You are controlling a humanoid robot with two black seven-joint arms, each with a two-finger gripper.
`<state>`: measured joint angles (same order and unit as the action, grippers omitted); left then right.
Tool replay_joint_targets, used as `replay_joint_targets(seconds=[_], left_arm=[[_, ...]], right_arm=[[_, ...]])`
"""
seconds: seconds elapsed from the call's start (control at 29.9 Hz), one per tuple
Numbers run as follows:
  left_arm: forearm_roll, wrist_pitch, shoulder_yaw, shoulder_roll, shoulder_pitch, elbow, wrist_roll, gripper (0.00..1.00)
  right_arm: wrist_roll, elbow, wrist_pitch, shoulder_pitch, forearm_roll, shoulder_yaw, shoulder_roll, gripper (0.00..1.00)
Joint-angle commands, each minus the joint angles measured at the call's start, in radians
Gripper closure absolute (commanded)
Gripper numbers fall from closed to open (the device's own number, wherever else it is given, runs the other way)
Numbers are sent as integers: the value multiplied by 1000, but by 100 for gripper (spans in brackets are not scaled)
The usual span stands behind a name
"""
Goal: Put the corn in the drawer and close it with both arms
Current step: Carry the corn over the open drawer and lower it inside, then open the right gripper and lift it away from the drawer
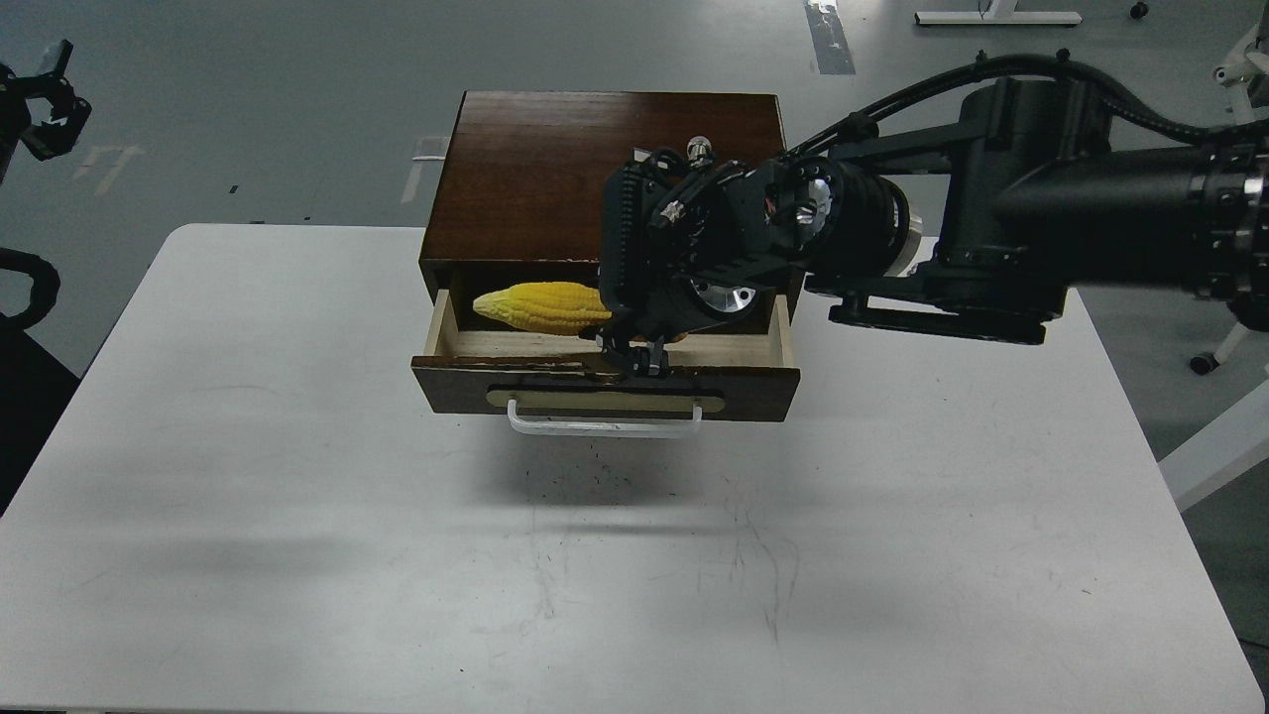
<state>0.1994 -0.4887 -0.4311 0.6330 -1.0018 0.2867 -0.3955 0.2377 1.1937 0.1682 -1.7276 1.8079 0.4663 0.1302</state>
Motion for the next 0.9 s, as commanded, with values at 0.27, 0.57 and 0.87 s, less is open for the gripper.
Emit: replay_joint_targets(seconds=[0.27,0.57,0.87], left_arm=[[-8,0,0,5,-1,0,1,2],[-12,0,6,34,-8,20,9,3],[-225,0,14,138,-62,104,20,7]], right_arm=[[-1,-20,-1,8,-76,-90,17,35],[-1,-77,2,28,-207,-351,86,12],[-1,-192,11,36,-755,-463,244,4]])
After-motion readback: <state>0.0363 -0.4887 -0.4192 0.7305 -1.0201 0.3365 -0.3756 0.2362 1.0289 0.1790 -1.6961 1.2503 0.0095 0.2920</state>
